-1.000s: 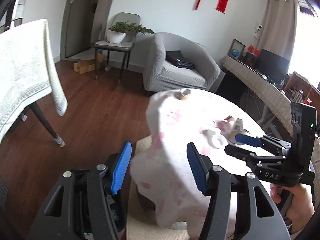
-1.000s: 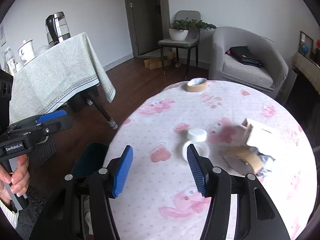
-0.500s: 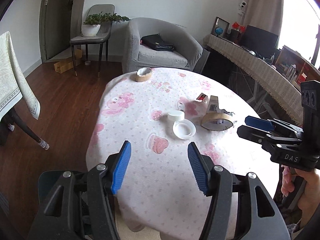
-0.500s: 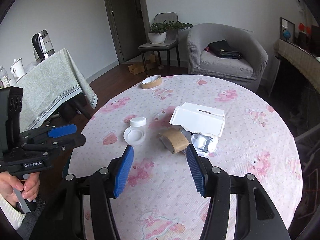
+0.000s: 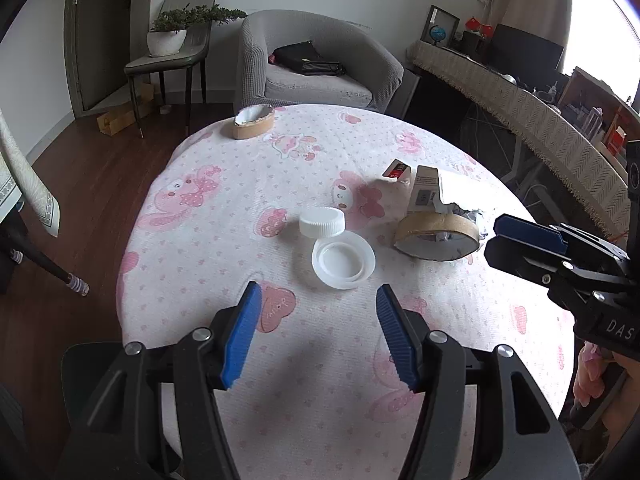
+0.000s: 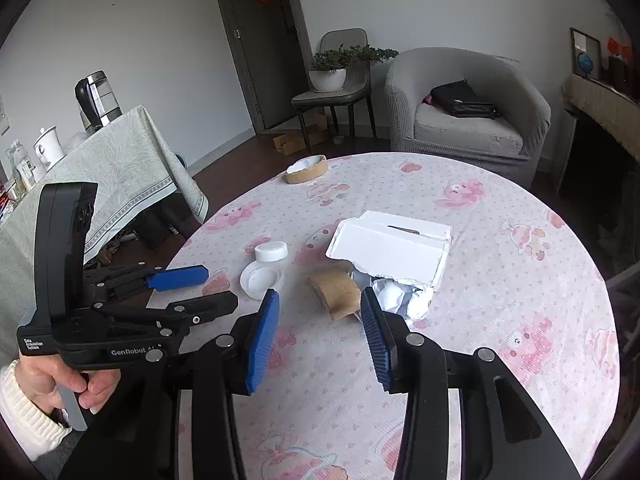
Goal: Collect trash
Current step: 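Grasp the white plastic container with the left tool while the right tool grasps the brown cardboard piece, then carry the container and cardboard in both tools down over the teal bin, then open the left tool to drop the white container into the bin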
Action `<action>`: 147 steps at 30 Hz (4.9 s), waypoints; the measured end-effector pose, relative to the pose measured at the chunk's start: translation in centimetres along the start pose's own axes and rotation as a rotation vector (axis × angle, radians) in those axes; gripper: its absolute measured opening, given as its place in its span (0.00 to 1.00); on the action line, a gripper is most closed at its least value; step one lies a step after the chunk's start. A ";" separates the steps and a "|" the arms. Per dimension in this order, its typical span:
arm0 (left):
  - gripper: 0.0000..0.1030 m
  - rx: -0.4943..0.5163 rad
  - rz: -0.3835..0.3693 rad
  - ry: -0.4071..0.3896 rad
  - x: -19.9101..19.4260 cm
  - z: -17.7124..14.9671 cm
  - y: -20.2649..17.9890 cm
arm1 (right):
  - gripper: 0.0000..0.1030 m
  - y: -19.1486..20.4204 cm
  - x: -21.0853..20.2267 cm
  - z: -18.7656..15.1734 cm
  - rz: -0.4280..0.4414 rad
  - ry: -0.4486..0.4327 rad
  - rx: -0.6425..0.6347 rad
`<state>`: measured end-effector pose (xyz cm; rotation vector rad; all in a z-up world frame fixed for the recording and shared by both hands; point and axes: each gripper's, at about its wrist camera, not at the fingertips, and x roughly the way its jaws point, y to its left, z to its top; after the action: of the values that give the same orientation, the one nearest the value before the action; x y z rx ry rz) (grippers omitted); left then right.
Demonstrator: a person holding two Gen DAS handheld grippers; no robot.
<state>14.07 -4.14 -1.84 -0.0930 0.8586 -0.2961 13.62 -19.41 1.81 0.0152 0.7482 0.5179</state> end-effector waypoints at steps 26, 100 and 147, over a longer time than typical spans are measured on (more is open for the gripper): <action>0.40 0.053 0.023 0.009 2.4 1.3 -1.7 | 0.27 1.0 2.8 -0.1 -0.091 0.036 -0.126; 0.40 -0.126 -0.126 0.121 -7.4 -4.2 15.1 | 0.21 17.5 9.2 6.0 0.003 0.047 -0.233; 0.55 -0.182 0.199 0.431 -3.0 -16.1 31.1 | 0.21 30.4 24.3 2.2 0.198 0.360 -0.222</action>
<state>6.91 27.07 -16.34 -0.1144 1.3125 -0.0478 16.47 18.59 -6.39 -0.2172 1.0431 0.8031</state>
